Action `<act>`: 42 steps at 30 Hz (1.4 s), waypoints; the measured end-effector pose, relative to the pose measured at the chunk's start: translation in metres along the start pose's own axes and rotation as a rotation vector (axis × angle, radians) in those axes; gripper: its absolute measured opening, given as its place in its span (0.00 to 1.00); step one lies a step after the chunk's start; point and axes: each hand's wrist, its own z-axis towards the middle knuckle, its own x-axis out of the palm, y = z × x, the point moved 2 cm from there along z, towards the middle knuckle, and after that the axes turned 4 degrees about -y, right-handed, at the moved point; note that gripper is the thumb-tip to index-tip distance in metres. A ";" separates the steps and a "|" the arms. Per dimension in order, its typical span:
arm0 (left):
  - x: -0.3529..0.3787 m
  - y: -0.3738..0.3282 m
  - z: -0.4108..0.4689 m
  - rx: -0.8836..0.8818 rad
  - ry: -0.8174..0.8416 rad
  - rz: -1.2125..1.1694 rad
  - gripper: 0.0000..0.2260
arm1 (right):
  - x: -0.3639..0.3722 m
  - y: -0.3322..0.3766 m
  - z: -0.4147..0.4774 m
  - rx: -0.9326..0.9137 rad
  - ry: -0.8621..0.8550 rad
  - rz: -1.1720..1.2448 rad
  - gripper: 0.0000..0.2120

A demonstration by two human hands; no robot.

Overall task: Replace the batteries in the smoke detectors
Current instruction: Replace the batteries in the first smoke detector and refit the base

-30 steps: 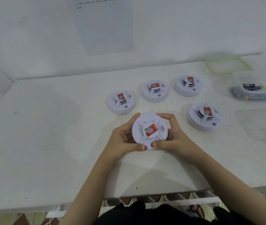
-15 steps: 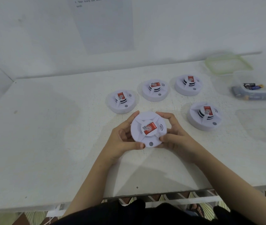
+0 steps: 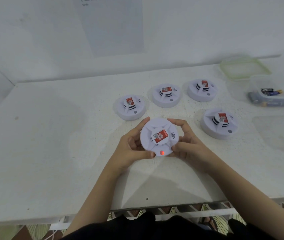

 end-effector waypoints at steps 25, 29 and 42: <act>0.001 0.004 0.000 0.001 0.003 0.013 0.42 | 0.001 -0.002 -0.001 -0.025 -0.021 0.019 0.30; 0.002 0.004 0.000 0.001 -0.004 0.011 0.42 | 0.001 -0.002 -0.001 -0.027 -0.028 0.025 0.30; 0.002 0.005 0.000 0.003 -0.029 -0.002 0.45 | 0.000 -0.002 -0.001 -0.051 -0.024 0.037 0.31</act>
